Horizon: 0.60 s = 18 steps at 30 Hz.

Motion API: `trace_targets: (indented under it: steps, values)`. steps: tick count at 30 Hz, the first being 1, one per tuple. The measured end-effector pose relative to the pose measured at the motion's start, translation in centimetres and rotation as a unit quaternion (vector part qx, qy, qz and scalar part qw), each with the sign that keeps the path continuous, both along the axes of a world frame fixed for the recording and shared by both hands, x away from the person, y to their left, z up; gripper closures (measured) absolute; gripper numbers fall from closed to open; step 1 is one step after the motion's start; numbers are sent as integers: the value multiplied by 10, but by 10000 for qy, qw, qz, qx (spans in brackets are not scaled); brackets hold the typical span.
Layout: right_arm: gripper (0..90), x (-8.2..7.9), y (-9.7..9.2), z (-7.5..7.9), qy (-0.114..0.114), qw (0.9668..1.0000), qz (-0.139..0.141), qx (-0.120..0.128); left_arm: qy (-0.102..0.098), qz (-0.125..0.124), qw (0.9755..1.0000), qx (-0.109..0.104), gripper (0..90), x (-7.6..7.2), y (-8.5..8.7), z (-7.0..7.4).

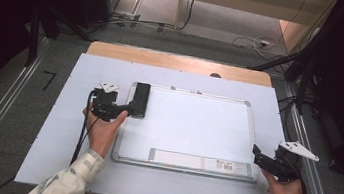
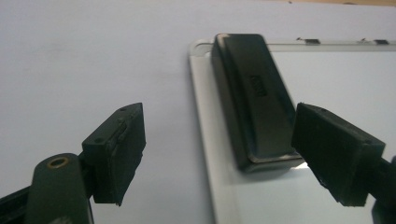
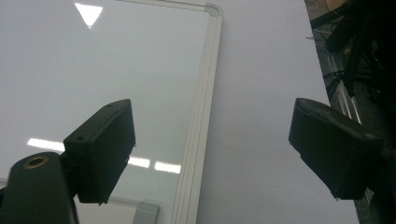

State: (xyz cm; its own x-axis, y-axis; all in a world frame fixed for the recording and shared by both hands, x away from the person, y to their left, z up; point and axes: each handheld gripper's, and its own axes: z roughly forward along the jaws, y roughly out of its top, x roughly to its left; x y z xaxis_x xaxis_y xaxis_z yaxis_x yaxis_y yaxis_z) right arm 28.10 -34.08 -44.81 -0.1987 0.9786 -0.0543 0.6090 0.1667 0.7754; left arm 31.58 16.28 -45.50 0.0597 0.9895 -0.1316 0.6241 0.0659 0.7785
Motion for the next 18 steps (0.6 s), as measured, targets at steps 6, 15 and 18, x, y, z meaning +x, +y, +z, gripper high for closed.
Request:
trace_targets:
  steps: [6, 15, 18]
  values:
    - [132, 0, -1, 0, 13, 10000, -14, 6, 30, 88, 10000, 13, 184, -26, 24, -4]
    - [132, -1, -2, 0, 11, 10000, -36, 10, 176, 208, 9995, 138, 176, -60, 49, -12]
    - [132, -1, -3, 0, 16, 10000, -46, 13, 254, 317, 9990, 166, 175, -69, 61, -17]
